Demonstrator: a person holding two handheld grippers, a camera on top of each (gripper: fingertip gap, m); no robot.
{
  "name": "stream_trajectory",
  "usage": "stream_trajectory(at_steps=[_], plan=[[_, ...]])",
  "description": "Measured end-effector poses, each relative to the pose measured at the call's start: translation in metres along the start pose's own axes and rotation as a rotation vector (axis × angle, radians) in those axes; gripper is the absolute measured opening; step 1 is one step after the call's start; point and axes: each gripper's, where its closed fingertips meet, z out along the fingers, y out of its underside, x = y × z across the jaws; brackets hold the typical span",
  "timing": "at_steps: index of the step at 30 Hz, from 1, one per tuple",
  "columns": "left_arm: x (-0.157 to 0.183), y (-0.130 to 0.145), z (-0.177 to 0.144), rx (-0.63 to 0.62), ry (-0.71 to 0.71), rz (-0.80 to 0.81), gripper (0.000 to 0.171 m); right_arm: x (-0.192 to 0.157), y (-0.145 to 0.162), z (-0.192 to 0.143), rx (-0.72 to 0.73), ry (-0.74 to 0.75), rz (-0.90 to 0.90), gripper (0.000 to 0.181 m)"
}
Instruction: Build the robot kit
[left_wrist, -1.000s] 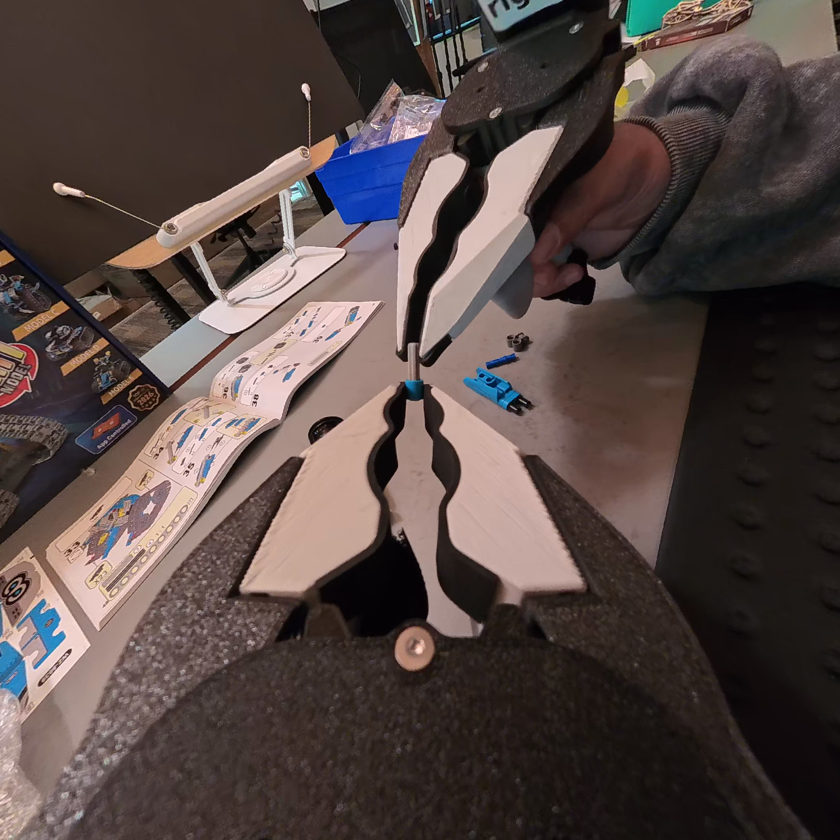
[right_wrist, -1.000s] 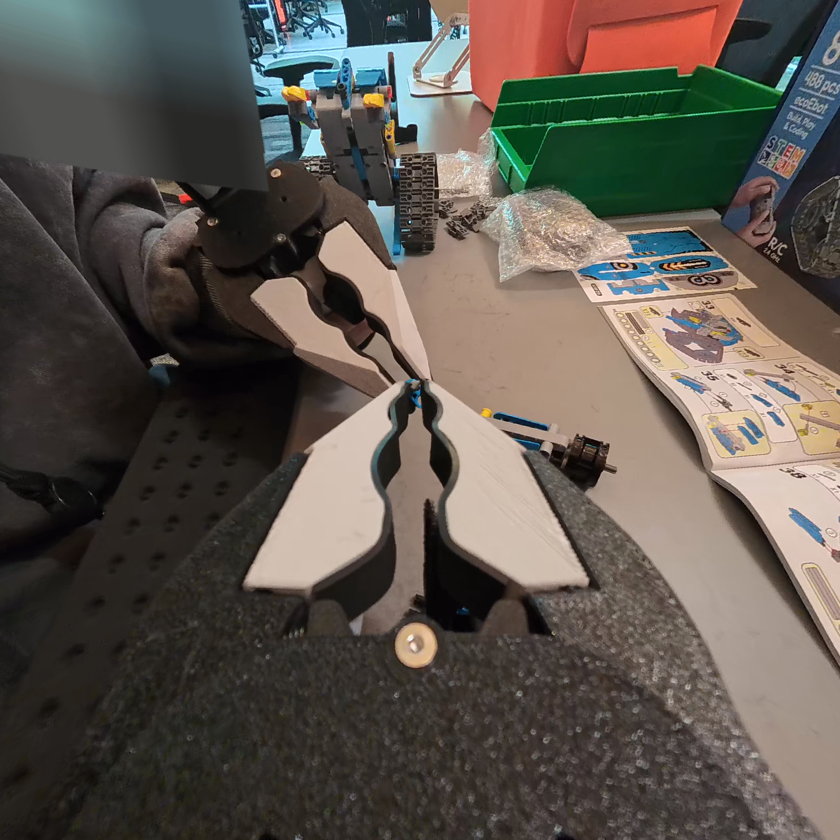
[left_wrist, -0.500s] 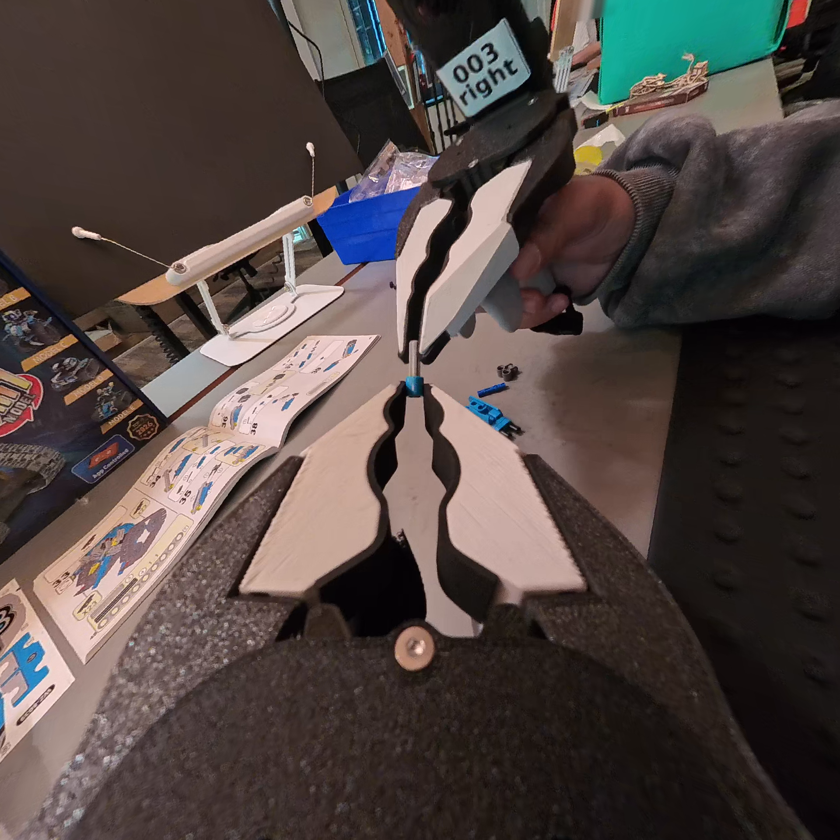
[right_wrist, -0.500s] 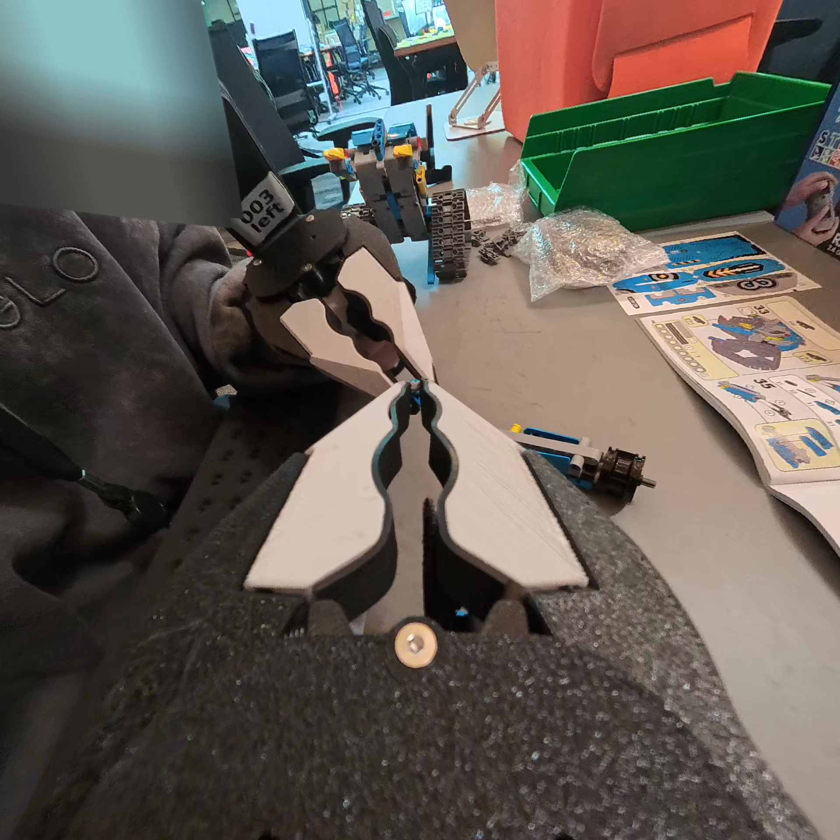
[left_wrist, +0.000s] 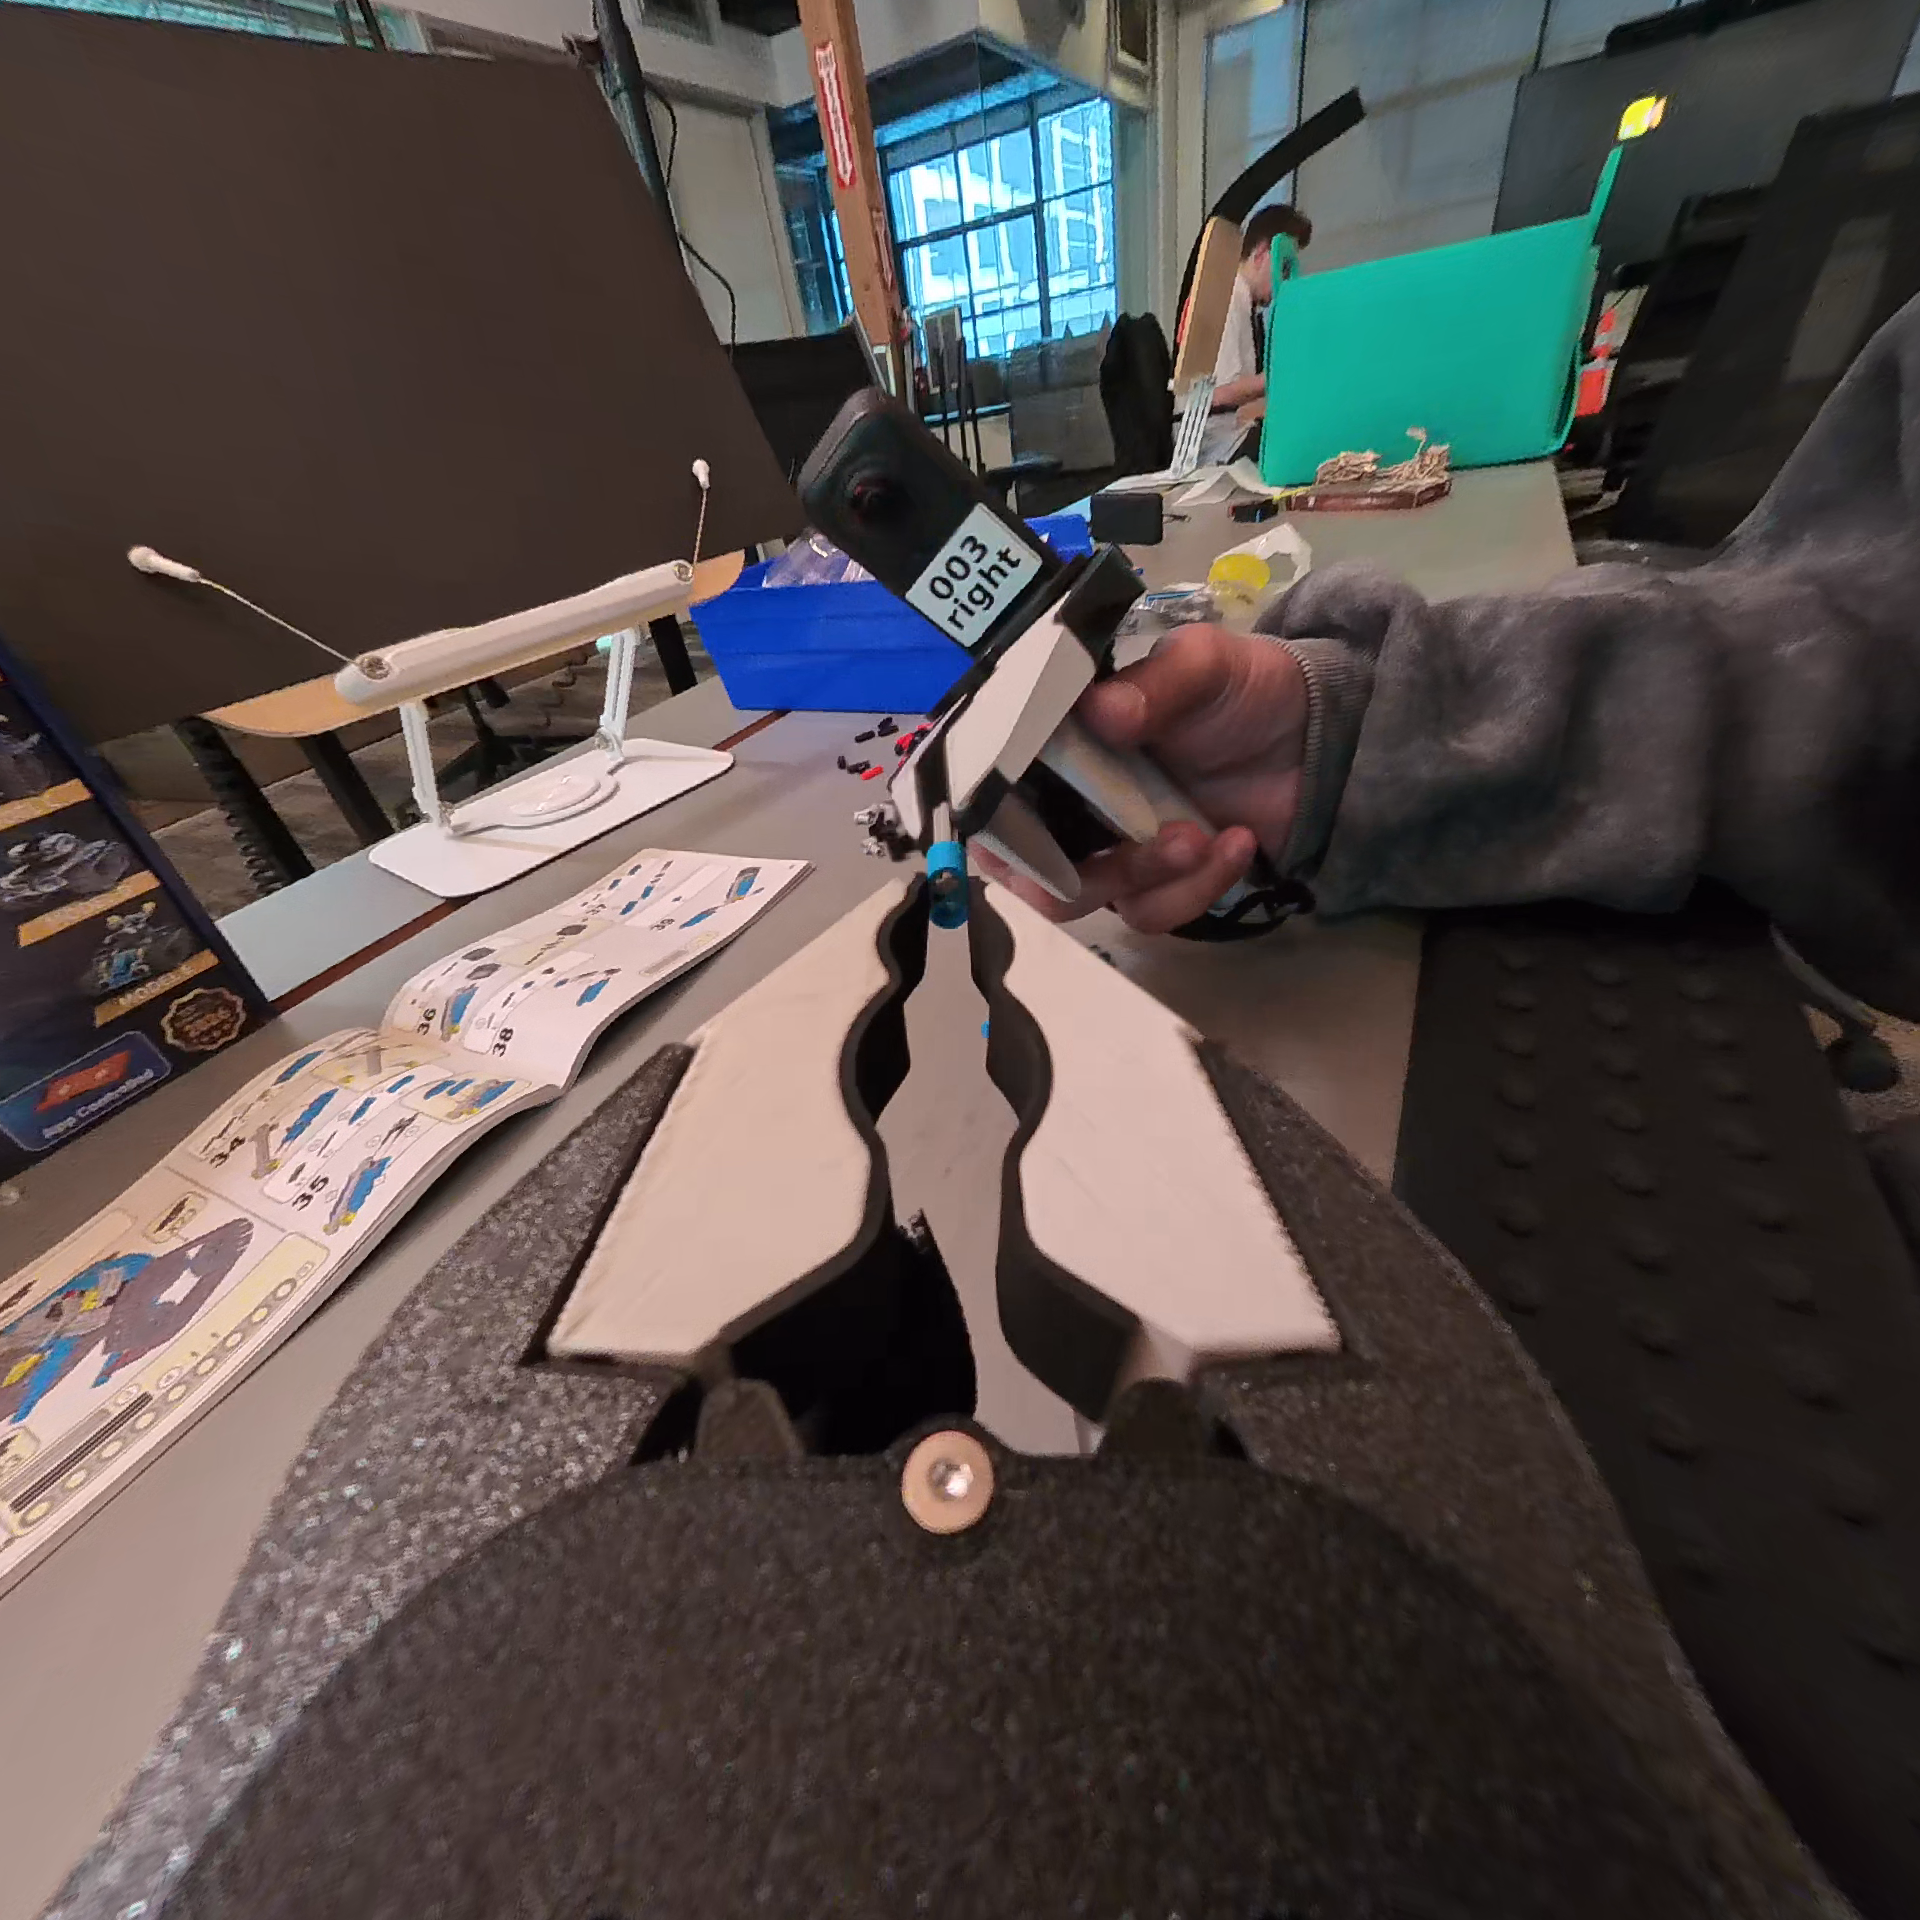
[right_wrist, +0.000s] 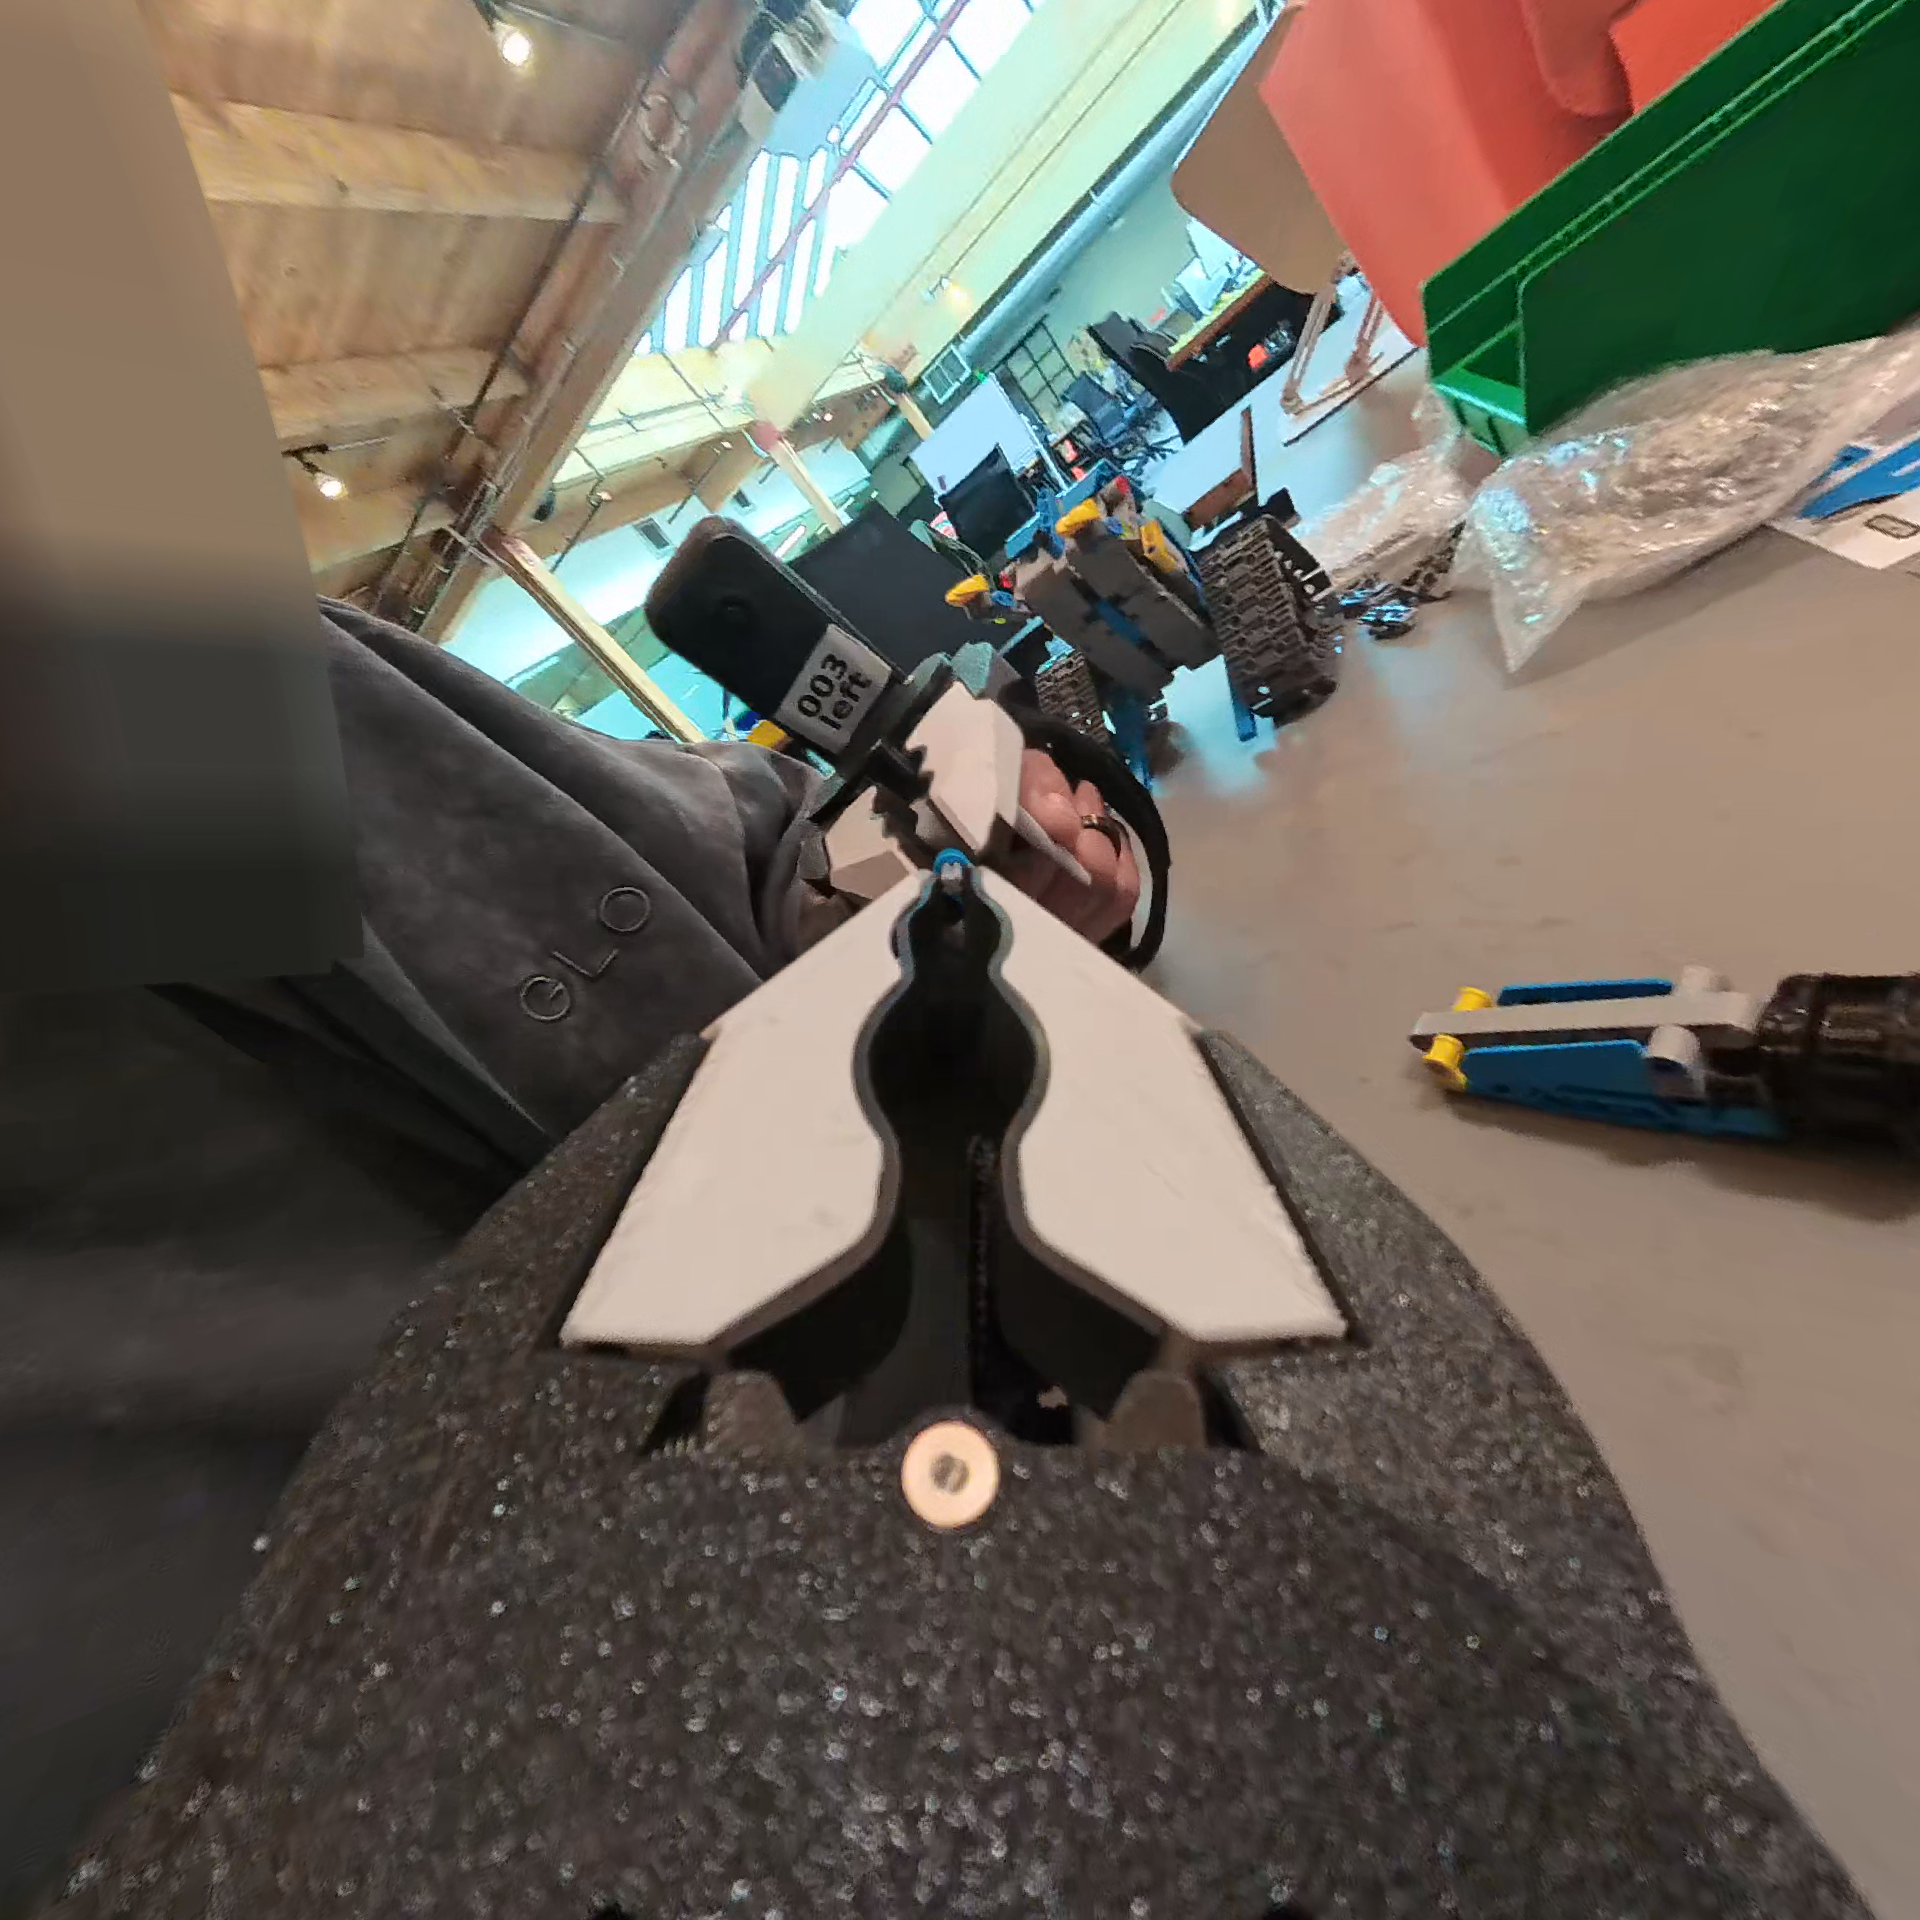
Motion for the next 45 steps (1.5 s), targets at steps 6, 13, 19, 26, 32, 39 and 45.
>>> stream_trajectory(at_steps=[6,13,19,26,32,39,45], plan=[[0.001,-0.002,-0.001,0.014,0.017,-0.026,0.006,-0.003,0.000,0.000,0.006,-0.029,0.007,0.002],[0.002,-0.003,-0.001,0.016,0.025,-0.032,0.006,-0.003,0.000,-0.001,-0.004,-0.016,-0.023,0.002],[-0.001,0.007,0.003,-0.043,-0.026,0.050,0.007,0.003,0.003,-0.002,-0.026,0.028,-0.048,0.002],[0.002,0.018,0.009,-0.103,-0.034,0.094,0.007,0.008,0.010,-0.003,-0.118,0.148,-0.159,0.003],[0.000,0.025,0.011,-0.148,-0.051,0.111,0.007,0.013,0.014,-0.001,-0.168,0.229,-0.240,0.003],[-0.003,0.038,0.014,-0.237,-0.091,0.166,0.007,0.023,0.023,0.003,-0.247,0.331,-0.325,0.003],[-0.007,0.045,0.015,-0.281,-0.122,0.184,0.007,0.030,0.025,0.003,-0.284,0.401,-0.377,0.003]])
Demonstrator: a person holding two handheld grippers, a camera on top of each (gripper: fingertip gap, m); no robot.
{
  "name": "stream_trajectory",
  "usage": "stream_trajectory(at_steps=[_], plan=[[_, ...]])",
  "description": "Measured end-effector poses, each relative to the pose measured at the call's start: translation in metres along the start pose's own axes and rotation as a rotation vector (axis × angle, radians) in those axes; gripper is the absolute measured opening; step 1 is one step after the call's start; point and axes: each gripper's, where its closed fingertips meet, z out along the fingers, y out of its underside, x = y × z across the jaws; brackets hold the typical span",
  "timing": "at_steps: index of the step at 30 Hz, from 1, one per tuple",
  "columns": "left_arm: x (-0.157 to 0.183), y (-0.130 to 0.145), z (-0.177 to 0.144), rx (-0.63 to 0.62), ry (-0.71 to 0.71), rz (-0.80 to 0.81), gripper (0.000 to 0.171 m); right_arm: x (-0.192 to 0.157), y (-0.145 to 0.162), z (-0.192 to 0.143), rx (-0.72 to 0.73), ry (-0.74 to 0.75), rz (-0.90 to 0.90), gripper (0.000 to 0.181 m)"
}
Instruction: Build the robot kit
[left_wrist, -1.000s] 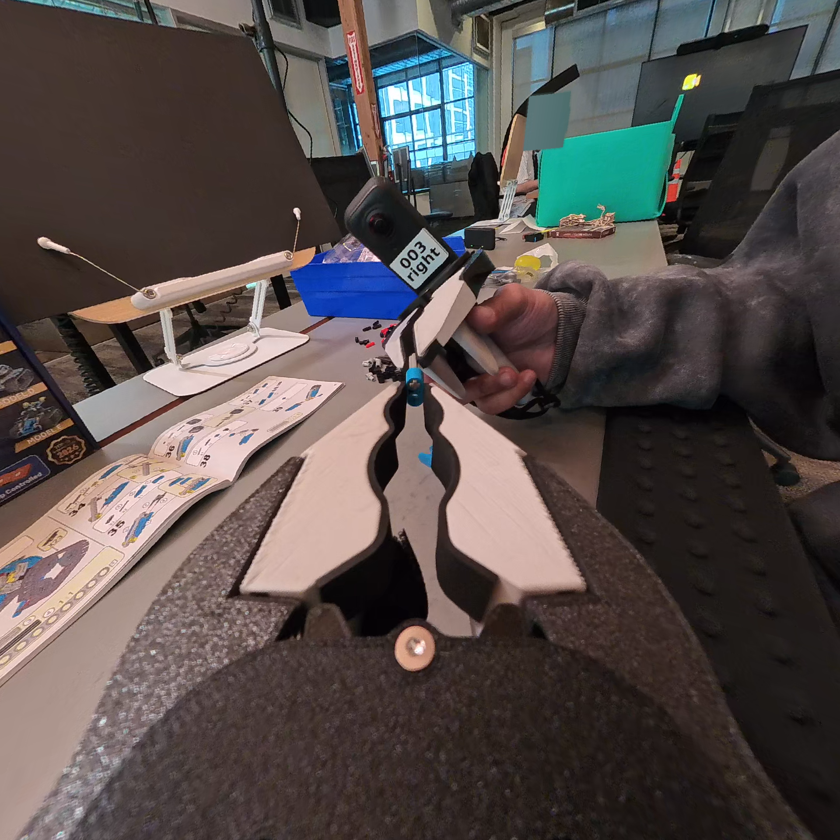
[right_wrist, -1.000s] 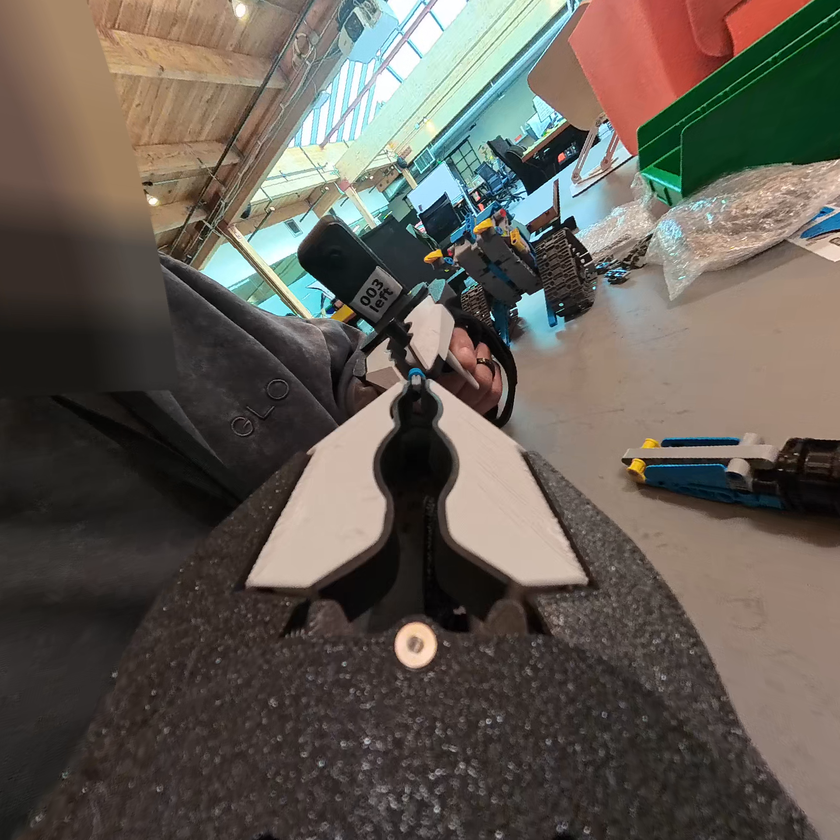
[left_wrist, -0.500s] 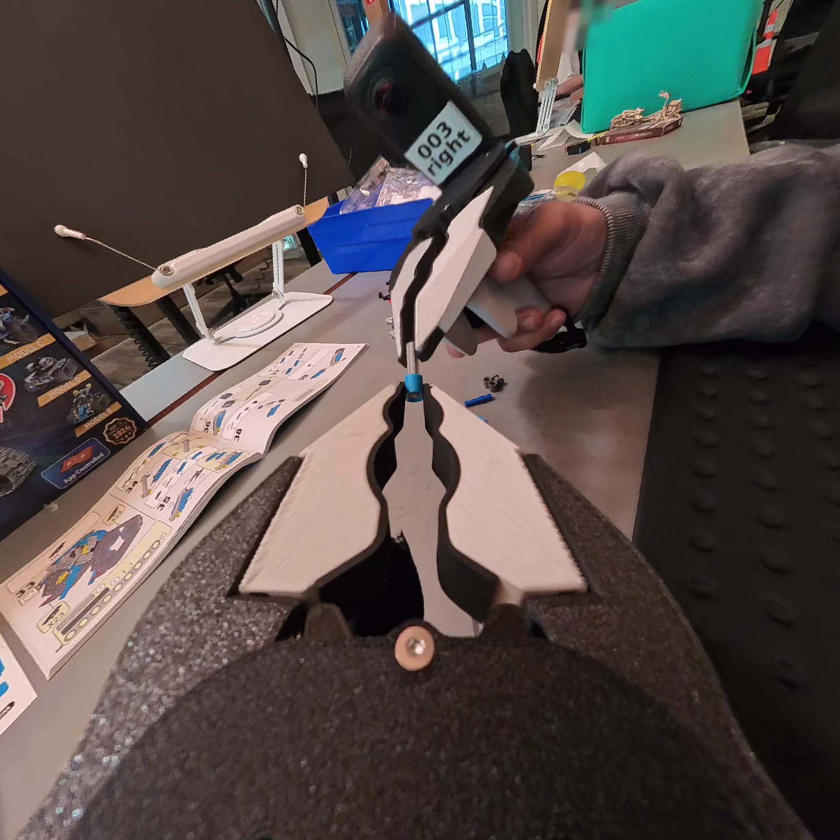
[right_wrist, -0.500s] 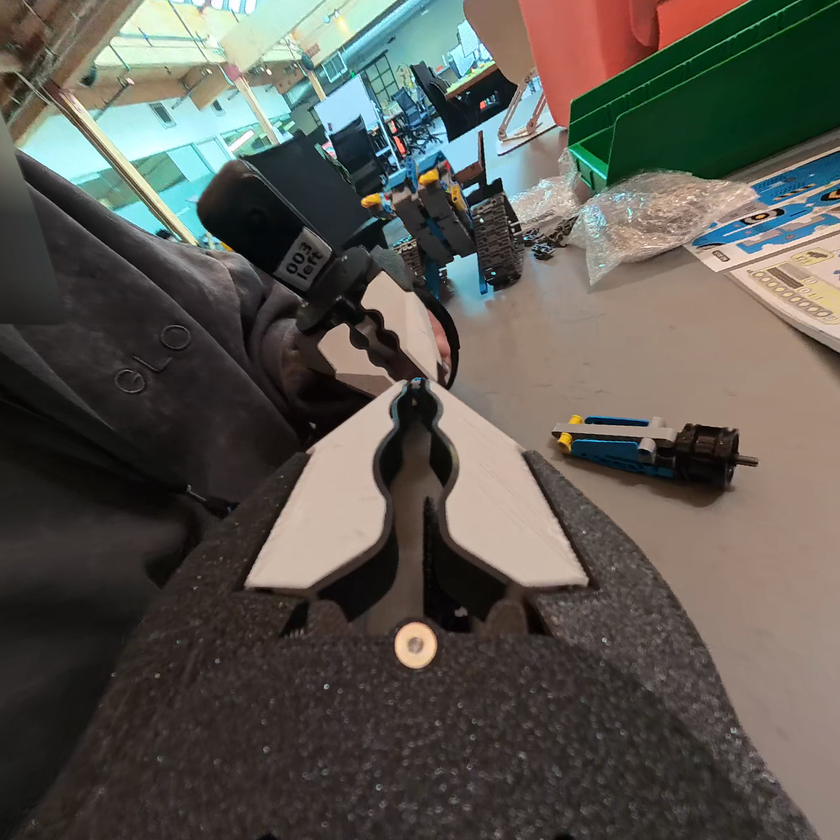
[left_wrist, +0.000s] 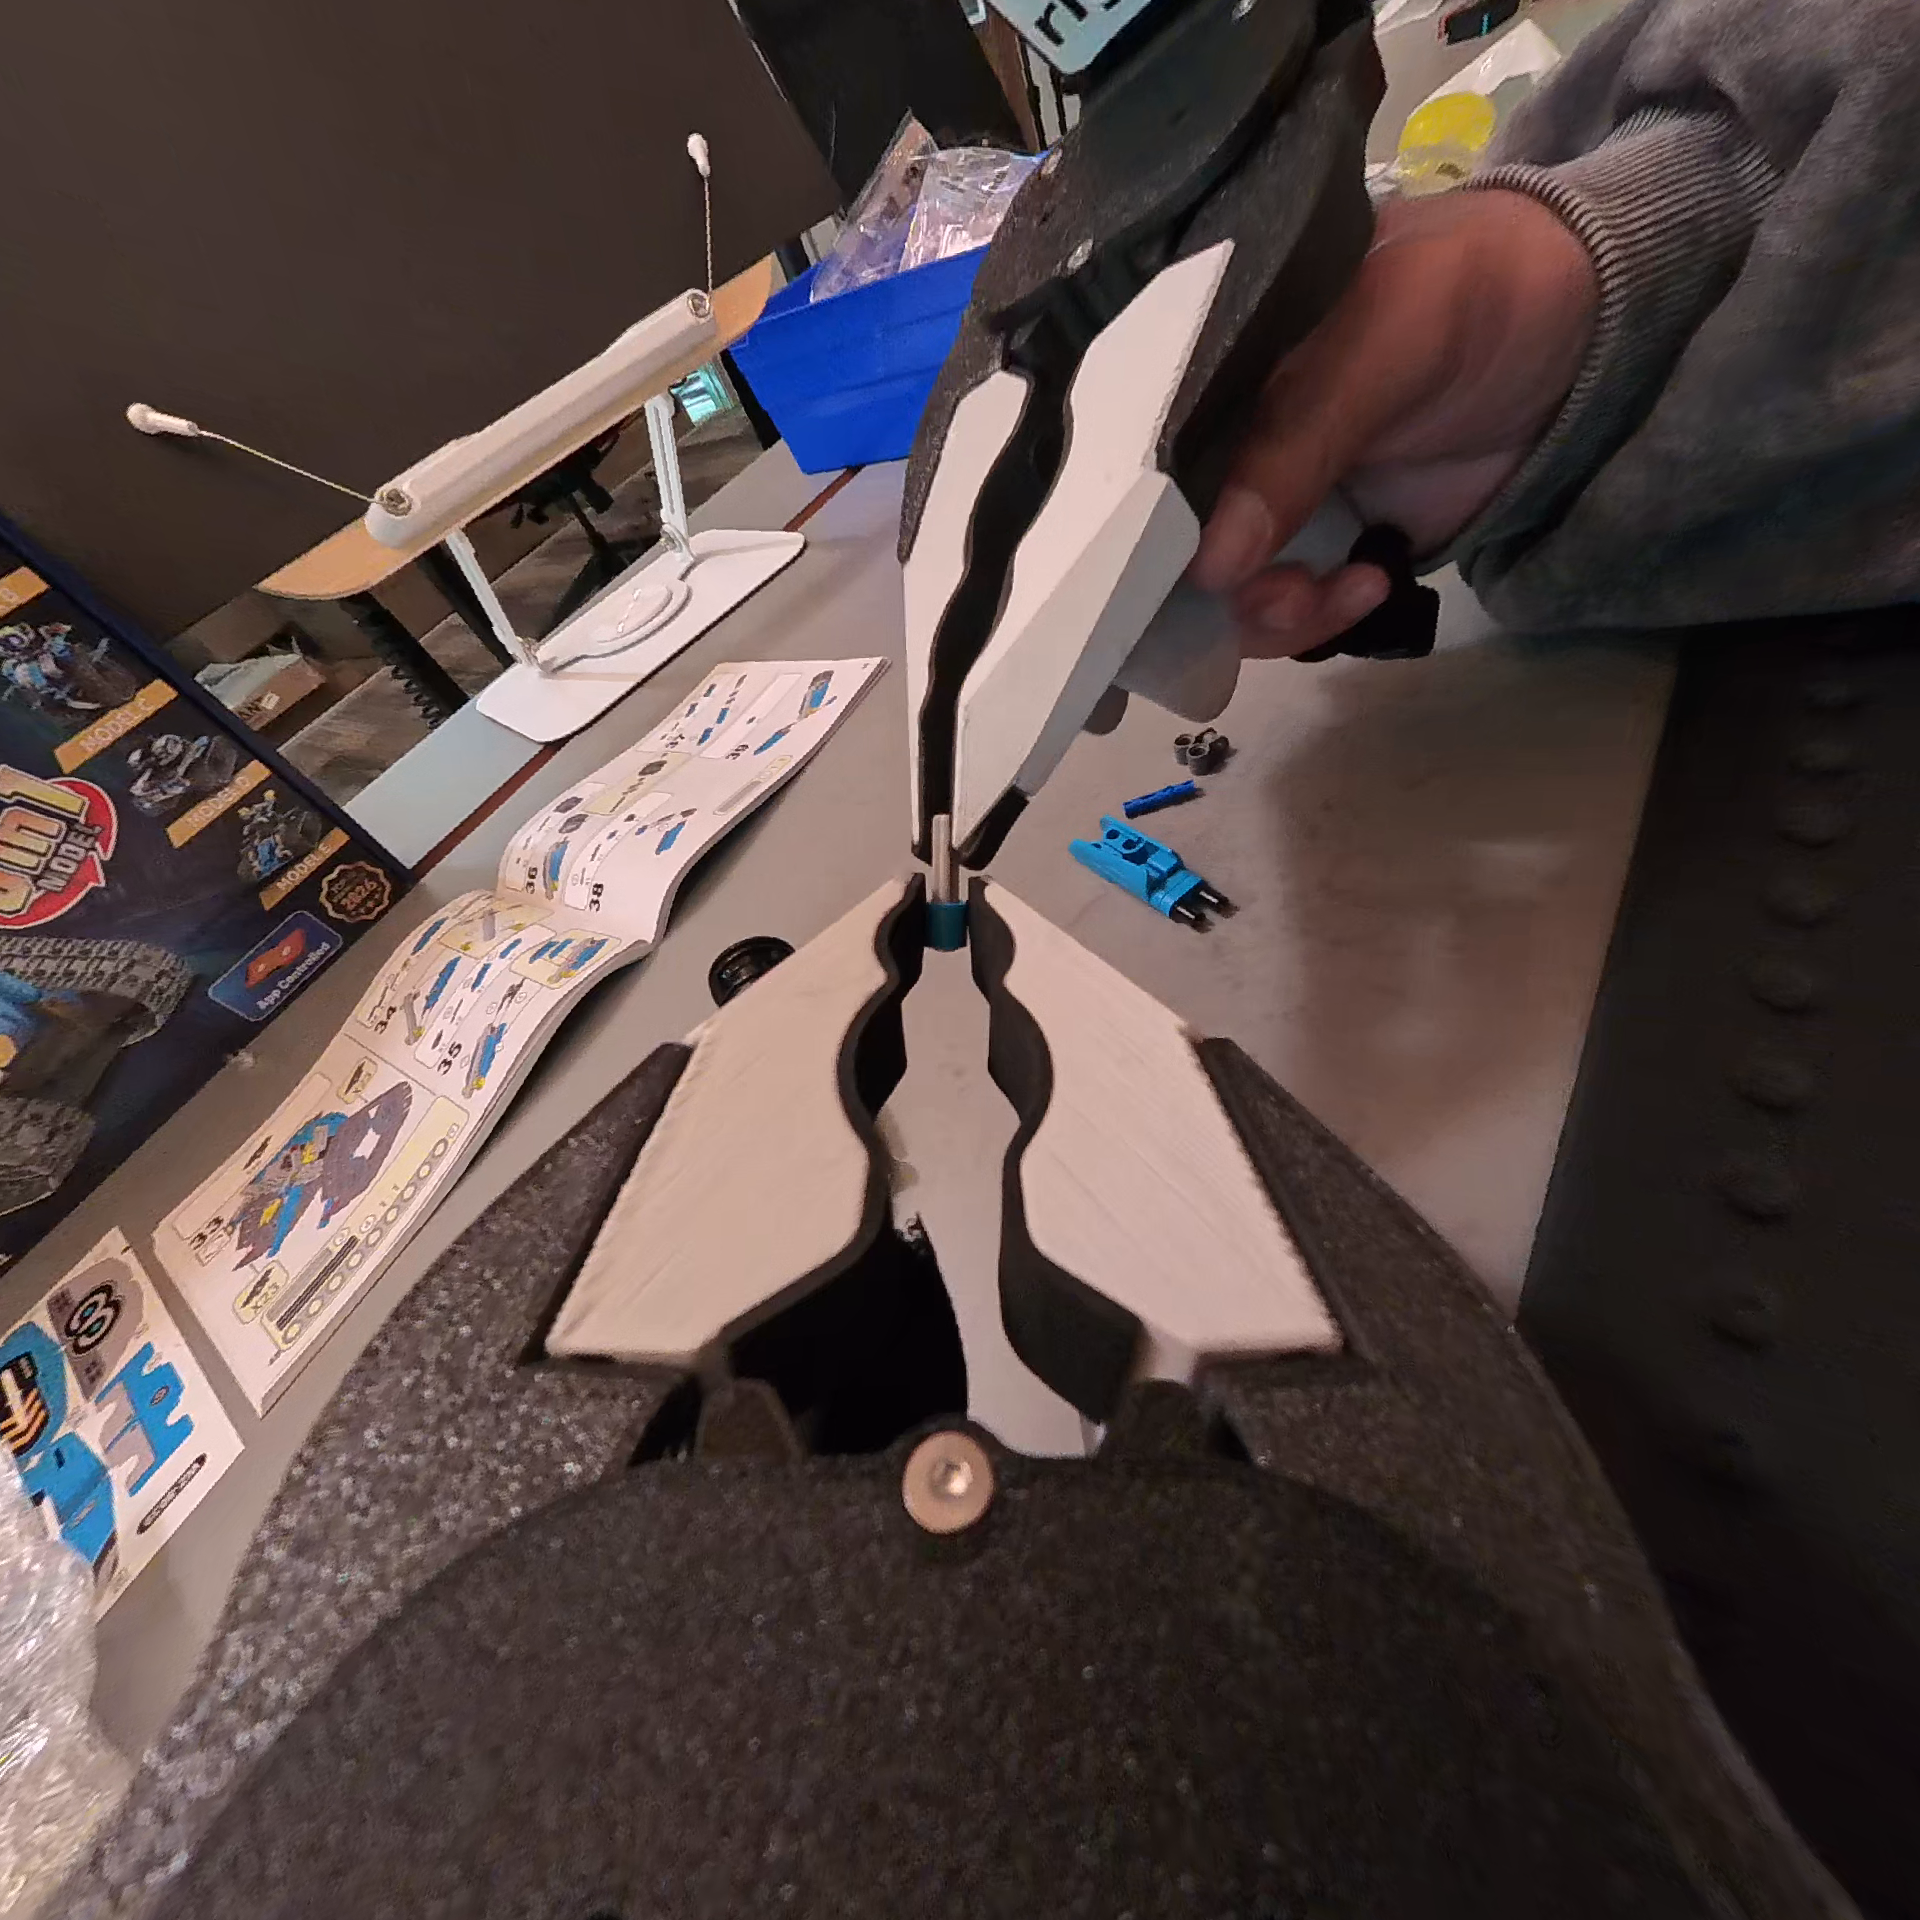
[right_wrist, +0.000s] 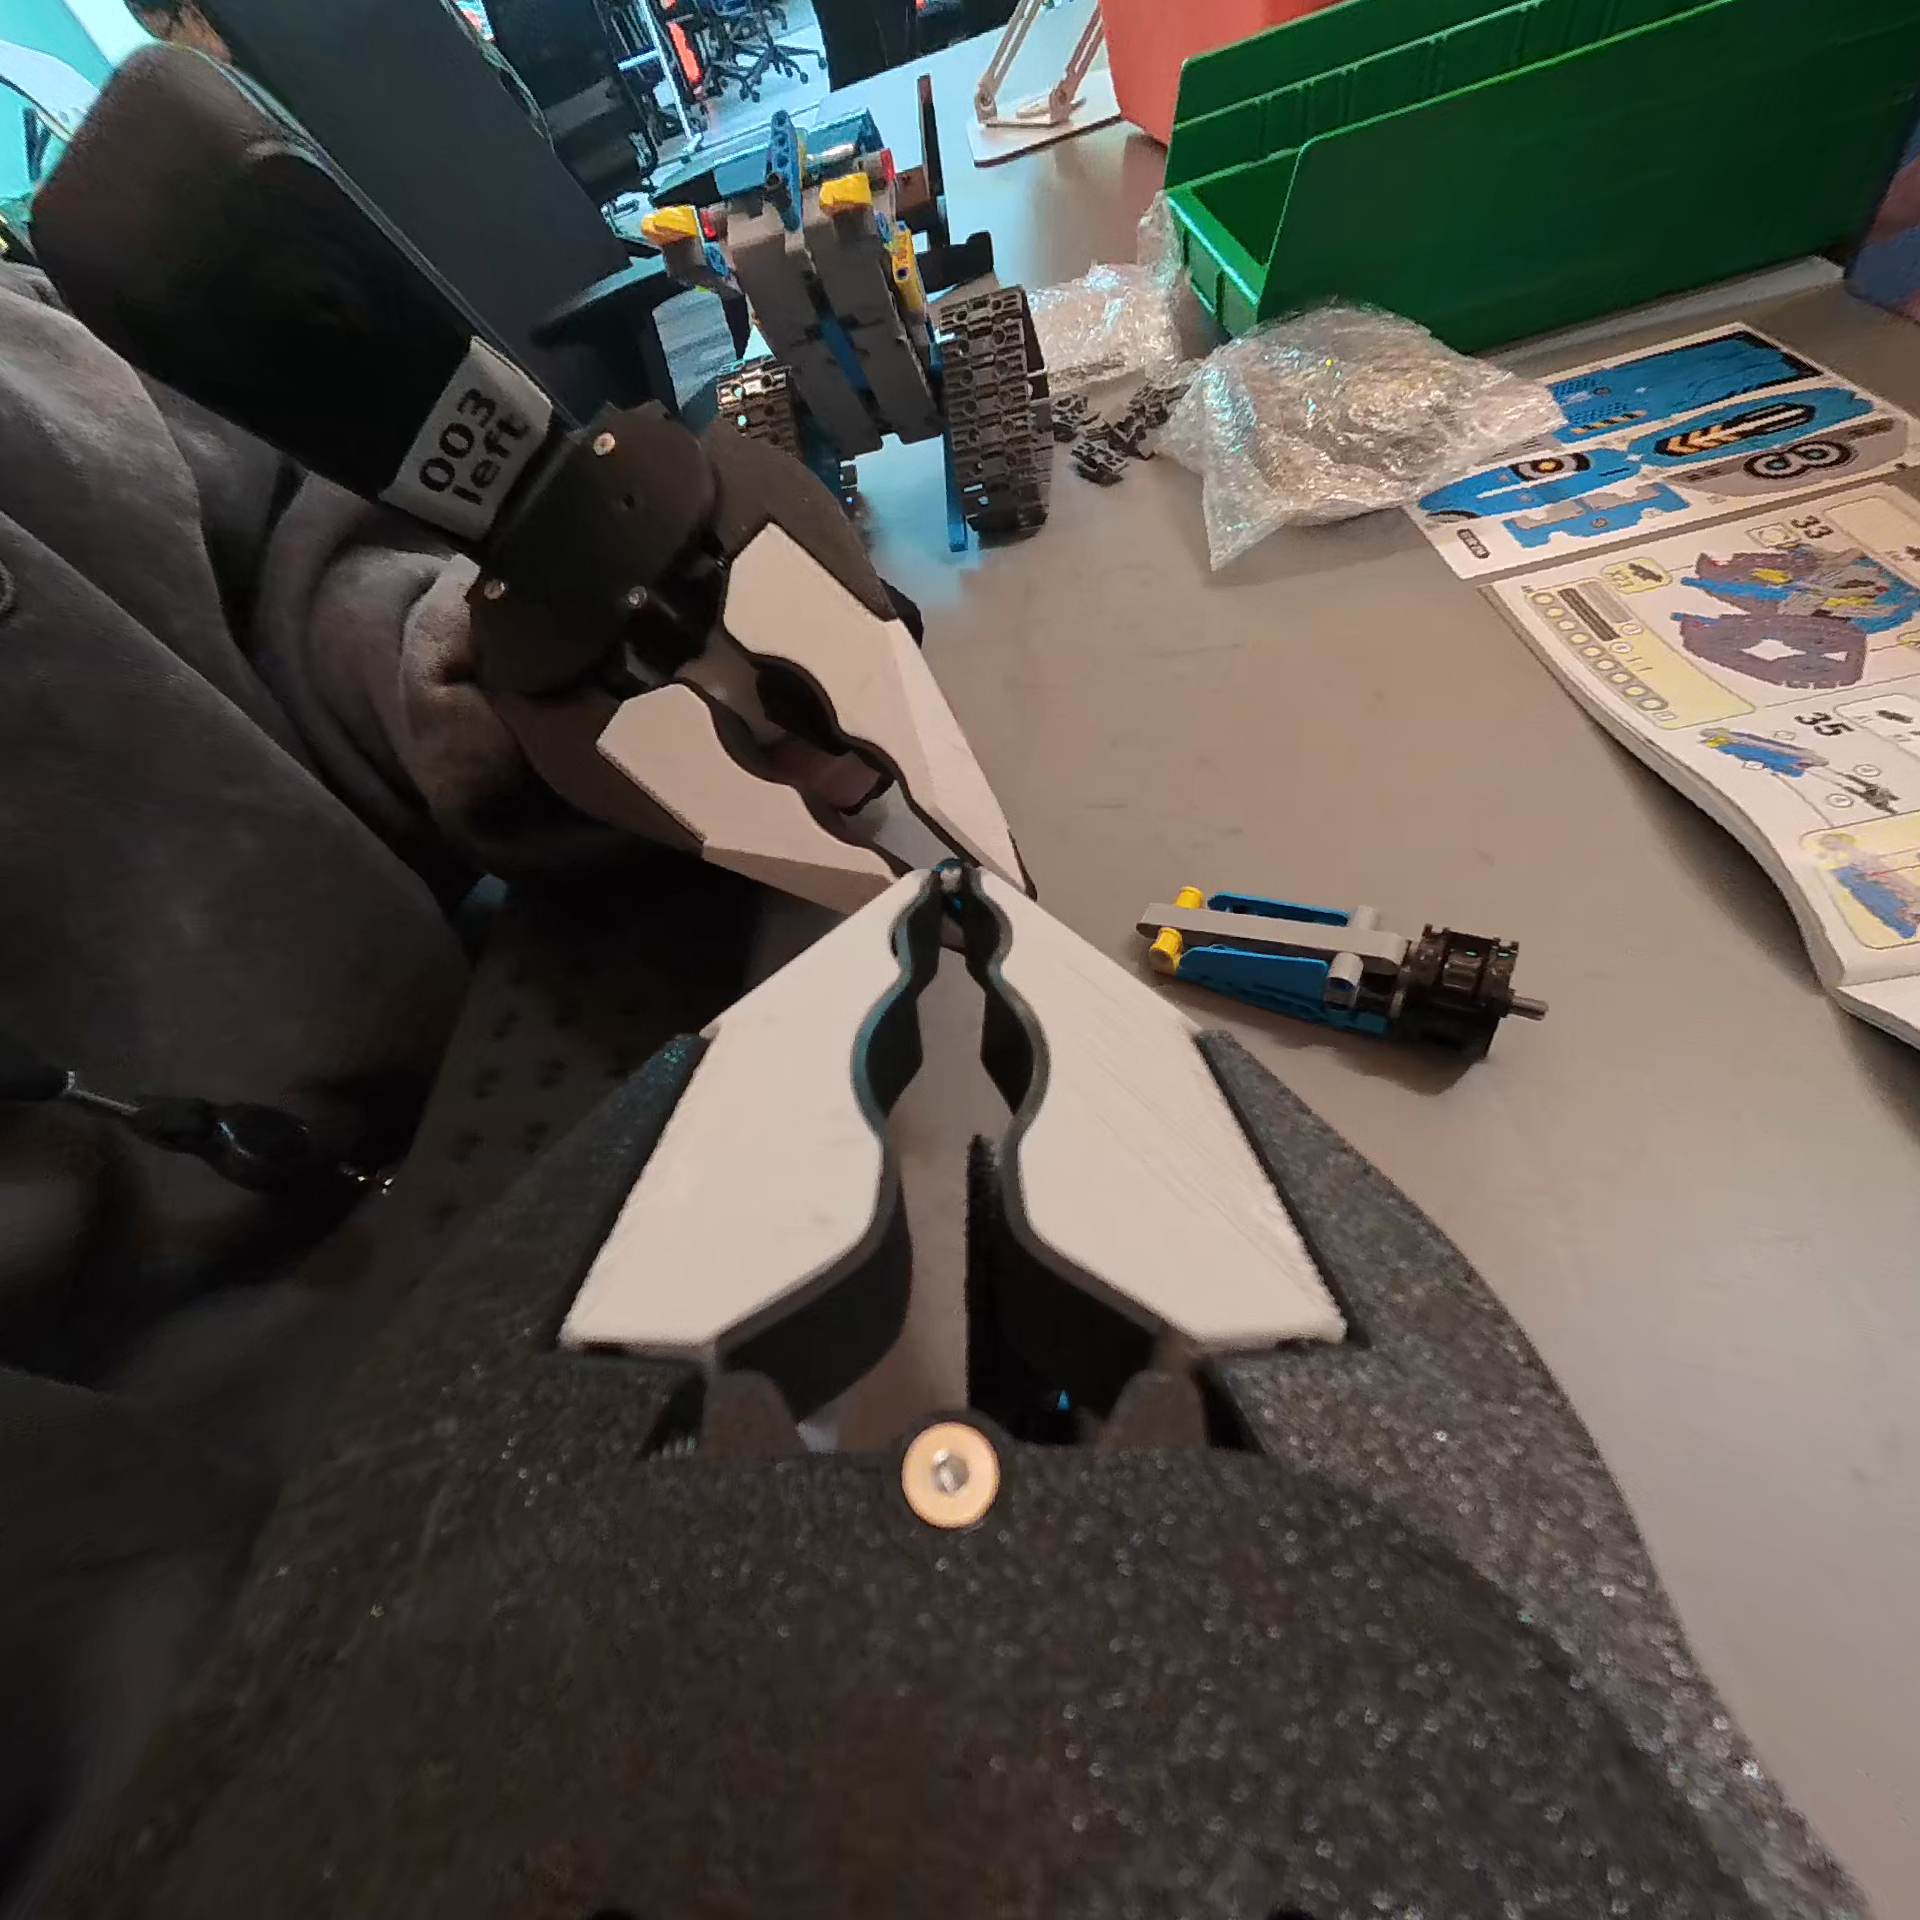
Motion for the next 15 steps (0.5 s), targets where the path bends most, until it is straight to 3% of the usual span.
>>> stream_trajectory(at_steps=[12,15], plan=[[-0.002,0.004,0.001,-0.025,0.006,-0.023,0.006,0.005,-0.001,-0.002,-0.006,0.064,-0.082,0.004],[-0.005,0.004,-0.001,-0.025,-0.002,-0.037,0.006,0.025,-0.019,-0.039,0.053,0.216,-0.158,0.017]])
